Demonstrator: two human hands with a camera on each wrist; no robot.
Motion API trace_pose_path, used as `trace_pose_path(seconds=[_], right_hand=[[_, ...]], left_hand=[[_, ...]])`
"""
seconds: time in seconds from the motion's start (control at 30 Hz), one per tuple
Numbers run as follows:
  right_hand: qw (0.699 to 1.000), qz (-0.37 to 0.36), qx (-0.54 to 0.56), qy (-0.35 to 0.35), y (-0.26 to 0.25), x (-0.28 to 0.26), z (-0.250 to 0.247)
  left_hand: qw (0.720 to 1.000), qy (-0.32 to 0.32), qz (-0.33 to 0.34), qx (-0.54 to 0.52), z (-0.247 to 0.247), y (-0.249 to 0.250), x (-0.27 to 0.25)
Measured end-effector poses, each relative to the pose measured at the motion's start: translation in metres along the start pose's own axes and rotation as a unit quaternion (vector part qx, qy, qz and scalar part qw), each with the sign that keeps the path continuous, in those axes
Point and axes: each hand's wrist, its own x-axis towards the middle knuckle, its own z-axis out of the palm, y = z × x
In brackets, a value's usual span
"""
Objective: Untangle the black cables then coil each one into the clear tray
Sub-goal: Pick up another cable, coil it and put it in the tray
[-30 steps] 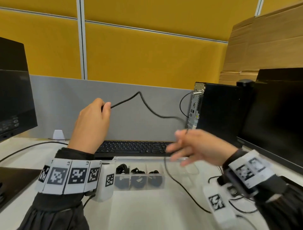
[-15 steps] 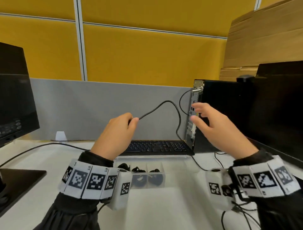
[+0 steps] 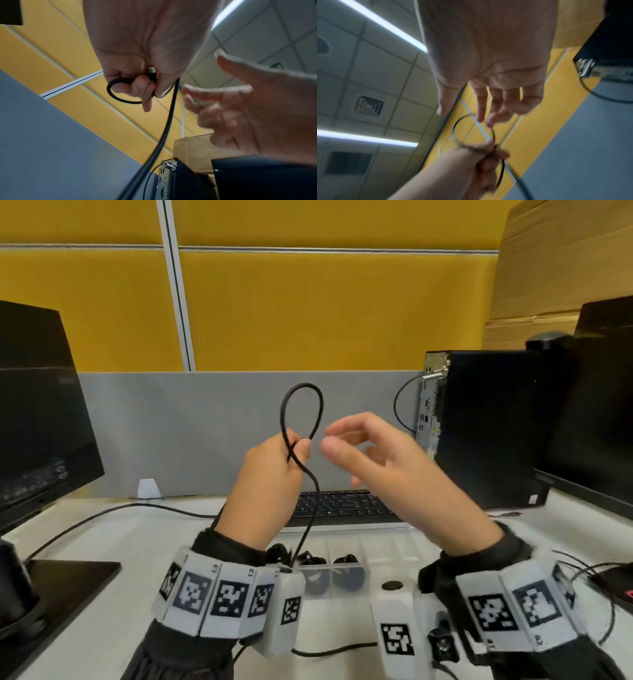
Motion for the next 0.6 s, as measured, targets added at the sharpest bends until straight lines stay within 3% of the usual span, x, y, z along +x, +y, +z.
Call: trace_pose_path(seconds=[0.07, 0.17, 0.3, 0.33, 0.4, 0.47, 0.6], right_hand=[[0.998, -0.032, 0.016, 0.043, 0.0, -0.001, 0.012], [0.995, -0.064, -0.027, 0.069, -0.002, -0.001, 0.018], [0.987, 0.029, 0.158, 0.01, 0.008, 0.0, -0.019], [0.988, 0.039, 0.147, 0.022, 0.014, -0.001, -0.036], [0.996, 0.037, -0.027, 0.078, 0.033, -0.001, -0.065], [0.97, 0.028, -0.21, 0.117, 0.054, 0.001, -0.078], [0.904, 0.104, -0.398, 0.115, 0.073, 0.001, -0.086]], left_hand=[[0.997, -0.018, -0.005, 0.074, 0.007, 0.005, 0.002], [0.99, -0.028, 0.077, 0.112, 0.016, 0.008, -0.005], [0.993, 0.008, 0.077, 0.085, 0.004, -0.002, -0.006], [0.993, 0.022, 0.074, 0.09, -0.002, -0.007, -0.003], [0.992, 0.035, 0.07, 0.099, -0.011, -0.016, 0.002], [0.99, 0.014, 0.072, 0.118, -0.009, -0.017, 0.001], [0.985, 0.013, 0.057, 0.164, 0.001, -0.014, -0.001]])
